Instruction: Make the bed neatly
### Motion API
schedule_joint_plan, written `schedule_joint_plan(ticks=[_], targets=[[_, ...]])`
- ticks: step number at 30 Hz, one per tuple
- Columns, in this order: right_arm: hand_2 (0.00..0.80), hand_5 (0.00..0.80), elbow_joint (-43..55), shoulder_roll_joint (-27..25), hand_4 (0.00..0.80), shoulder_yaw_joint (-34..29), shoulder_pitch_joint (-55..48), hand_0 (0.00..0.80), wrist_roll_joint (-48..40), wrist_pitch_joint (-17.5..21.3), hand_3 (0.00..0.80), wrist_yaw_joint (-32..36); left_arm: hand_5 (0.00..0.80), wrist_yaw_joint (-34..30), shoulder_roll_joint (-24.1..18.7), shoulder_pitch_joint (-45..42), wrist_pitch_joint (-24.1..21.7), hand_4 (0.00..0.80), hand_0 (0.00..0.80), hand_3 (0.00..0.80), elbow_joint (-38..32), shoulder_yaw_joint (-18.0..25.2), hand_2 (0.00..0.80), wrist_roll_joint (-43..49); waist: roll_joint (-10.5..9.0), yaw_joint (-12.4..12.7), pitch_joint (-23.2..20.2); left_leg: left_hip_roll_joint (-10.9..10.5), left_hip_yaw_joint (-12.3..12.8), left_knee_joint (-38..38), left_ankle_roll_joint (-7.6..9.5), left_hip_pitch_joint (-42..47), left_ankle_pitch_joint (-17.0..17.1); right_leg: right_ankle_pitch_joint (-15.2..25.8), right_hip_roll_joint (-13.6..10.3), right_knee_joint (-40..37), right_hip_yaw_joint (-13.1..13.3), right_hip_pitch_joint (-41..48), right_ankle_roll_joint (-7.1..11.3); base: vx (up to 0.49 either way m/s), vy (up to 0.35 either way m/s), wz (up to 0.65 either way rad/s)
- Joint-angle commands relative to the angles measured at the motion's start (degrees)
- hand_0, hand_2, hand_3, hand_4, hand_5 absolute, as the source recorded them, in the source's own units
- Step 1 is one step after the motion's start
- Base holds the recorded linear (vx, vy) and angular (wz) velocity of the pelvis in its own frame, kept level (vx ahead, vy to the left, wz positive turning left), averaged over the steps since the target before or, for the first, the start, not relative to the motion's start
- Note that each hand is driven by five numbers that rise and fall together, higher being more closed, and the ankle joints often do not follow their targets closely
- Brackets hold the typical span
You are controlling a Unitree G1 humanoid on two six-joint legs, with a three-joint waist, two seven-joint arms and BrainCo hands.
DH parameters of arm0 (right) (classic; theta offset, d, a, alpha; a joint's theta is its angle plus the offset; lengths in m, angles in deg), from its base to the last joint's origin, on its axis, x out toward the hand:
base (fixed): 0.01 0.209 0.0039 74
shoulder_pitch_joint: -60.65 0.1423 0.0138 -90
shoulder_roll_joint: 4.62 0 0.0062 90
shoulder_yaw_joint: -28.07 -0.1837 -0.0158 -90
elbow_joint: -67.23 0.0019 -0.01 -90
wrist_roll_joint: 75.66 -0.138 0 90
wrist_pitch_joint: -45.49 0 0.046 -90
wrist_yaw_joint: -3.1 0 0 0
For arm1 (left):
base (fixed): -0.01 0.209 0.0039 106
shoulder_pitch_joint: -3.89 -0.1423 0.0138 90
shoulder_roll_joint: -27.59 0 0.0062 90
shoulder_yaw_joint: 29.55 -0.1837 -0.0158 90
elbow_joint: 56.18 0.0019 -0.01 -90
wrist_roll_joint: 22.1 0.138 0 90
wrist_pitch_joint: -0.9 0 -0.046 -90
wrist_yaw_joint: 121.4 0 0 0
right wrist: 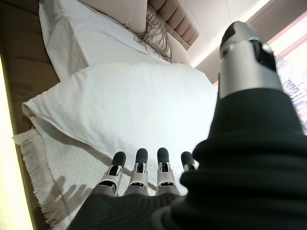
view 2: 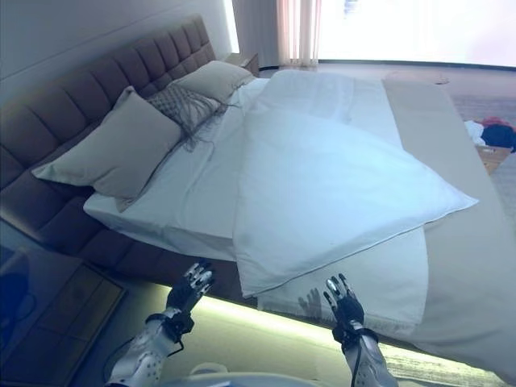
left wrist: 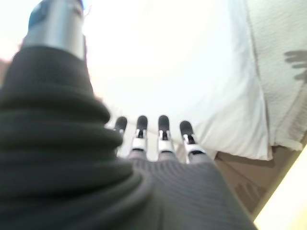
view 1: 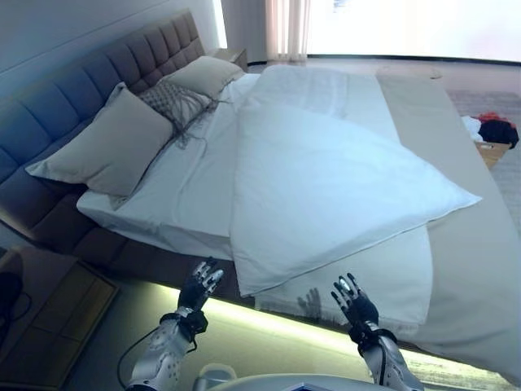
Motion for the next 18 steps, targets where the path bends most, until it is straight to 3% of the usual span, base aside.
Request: schedule_joint_plan(ticks=[1, 3, 7, 12, 16, 18], targets=[[0.0, 0.0, 3.24, 1.67, 0.0, -1.23, 2.64, 0.0, 1.42, -0.34, 0.0, -0.27, 0.0, -0.05, -1.2, 3.74, -3.07, 0.0, 0.0, 0.0, -3.66, 3.07, 0.0, -0.82, -1.57, -0.43, 2.39, -2.75, 1.04, 4.28, 1.32, 1.59, -12.52, 21.1, -1.9, -17.96, -1.39, 2.09, 6.08, 0.072, 0.127, 0.08], [0.0, 0.0, 3.78, 1.32, 0.0, -1.61, 1.44, 0.0, 1.64, 0.32, 0.0, 0.3, 0.0, 0.61, -1.86, 4.98, -3.15, 0.0, 0.0, 0.0, -3.75, 2.45, 0.0, -2.05, -1.75, -1.35, 2.99, -2.79, 2.28, 4.38, 1.89, 1.41, -12.76, 21.25, -2.86, -16.71, -1.78, 0.91, 6.49, 0.018, 0.095, 0.1], [0.0, 0.0, 2.51, 1.4, 0.0, -2.17, 1.89, 0.0, -0.45, 1.86, 0.0, 0.42, 0.0, 1.11, -1.34, 7.03, -3.8, 0.0, 0.0, 0.0, -2.21, 1.5, 0.0, -3.17, -1.58, -1.78, 4.34, -4.29, 0.49, 2.56, 2.97, 1.52, -12.98, 22.55, -4.5, -14.87, -1.45, -2.59, 7.76, -0.035, 0.149, 0.23], [0.0, 0.0, 2.18, 2.21, 0.0, -3.43, 1.34, 0.0, 0.1, 1.98, 0.0, 1.48, 0.0, 1.22, -0.89, 5.06, -2.98, 0.0, 0.0, 0.0, -2.45, 1.36, 0.0, -1.54, -1.14, -1.16, 4.25, -5.64, 0.04, 1.84, 4.32, 2.01, -13.38, 23.37, -7.27, -12.02, 0.36, -3.28, 8.25, 0.044, 0.151, 0.07], [0.0, 0.0, 3.19, 2.37, 0.0, -3.96, -0.25, 0.0, -0.32, 3.23, 0.0, 1.04, 0.0, 0.59, -1.64, 5.52, -2.16, 0.0, 0.0, 0.0, -2.02, 0.41, 0.0, 0.16, -0.43, -1.38, 4.46, -8.37, -2.14, 3.53, 7.74, 0.49, -14.28, 26.33, -11.6, 3.98, 4.36, -9.57, 7.01, 0.068, 0.236, 0.01], [0.0, 0.0, 3.89, 1.84, 0.0, -4.31, -1.22, 0.0, -0.53, 3.18, 0.0, 1.0, 0.0, 0.66, -1.85, 5.91, -2.02, 0.0, 0.0, 0.0, -1.69, 0.12, 0.0, -0.64, 0.63, -1.94, 4.96, -10.02, -4.02, 3.86, 9.18, 1.62, -16.02, 26.67, -11.93, 13.11, 7.36, -13.56, 7.45, 0.147, 0.281, 0.09]])
